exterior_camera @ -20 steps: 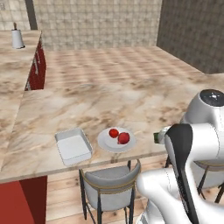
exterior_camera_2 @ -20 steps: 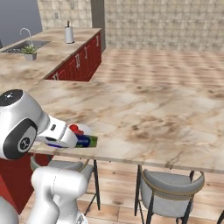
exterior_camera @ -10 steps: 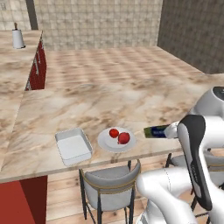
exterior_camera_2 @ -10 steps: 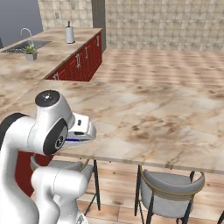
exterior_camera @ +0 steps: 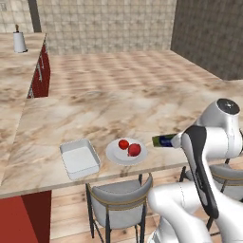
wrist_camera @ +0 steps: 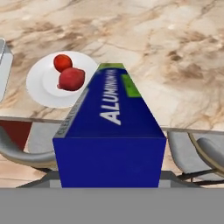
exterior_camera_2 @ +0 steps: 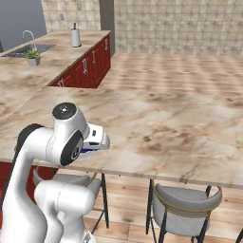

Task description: Retrieve the tupperware and aluminum foil from the cabinet and place them on the dining counter near the plate with tomato and onion to prepare for storing leftovers.

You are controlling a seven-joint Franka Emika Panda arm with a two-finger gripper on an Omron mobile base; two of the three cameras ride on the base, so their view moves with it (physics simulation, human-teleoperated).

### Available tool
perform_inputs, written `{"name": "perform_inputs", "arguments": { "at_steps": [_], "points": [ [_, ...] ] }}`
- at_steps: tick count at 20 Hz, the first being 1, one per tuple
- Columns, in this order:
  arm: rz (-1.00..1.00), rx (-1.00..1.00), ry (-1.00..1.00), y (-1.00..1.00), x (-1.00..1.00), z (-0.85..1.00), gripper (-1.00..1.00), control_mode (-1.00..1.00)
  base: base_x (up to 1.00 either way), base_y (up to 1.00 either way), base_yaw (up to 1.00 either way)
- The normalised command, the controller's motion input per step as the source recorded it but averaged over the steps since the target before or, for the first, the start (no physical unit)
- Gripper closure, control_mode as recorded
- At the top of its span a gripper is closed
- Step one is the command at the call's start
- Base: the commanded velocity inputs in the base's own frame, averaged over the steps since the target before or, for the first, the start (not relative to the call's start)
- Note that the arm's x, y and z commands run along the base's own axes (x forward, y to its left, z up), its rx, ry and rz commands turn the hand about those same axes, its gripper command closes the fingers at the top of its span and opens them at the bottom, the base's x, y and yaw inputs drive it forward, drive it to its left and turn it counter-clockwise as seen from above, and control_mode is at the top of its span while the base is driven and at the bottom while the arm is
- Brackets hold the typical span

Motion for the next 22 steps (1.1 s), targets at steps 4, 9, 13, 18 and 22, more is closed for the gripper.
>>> {"name": "perform_inputs", "arguments": {
  "at_steps": [4, 9, 13, 18, 22],
  "points": [
    [0.0, 0.0, -0.04, -0.13, 0.44, -0.33, 1.0, -1.0, 0.0, 0.0, 0.0],
    [0.0, 0.0, -0.02, -0.18, 0.42, -0.4, 1.0, -1.0, 0.0, 0.0, 0.0],
    [0.0, 0.0, 0.0, -0.06, 0.39, -0.59, 1.0, -1.0, 0.0, 0.0, 0.0],
    [0.01, 0.0, 0.0, 0.0, 0.38, -0.61, 1.0, -1.0, 0.0, 0.0, 0.0],
    [0.04, 0.01, 0.0, -0.03, 0.44, -0.49, 1.0, -1.0, 0.0, 0.0, 0.0]
  ]
}}
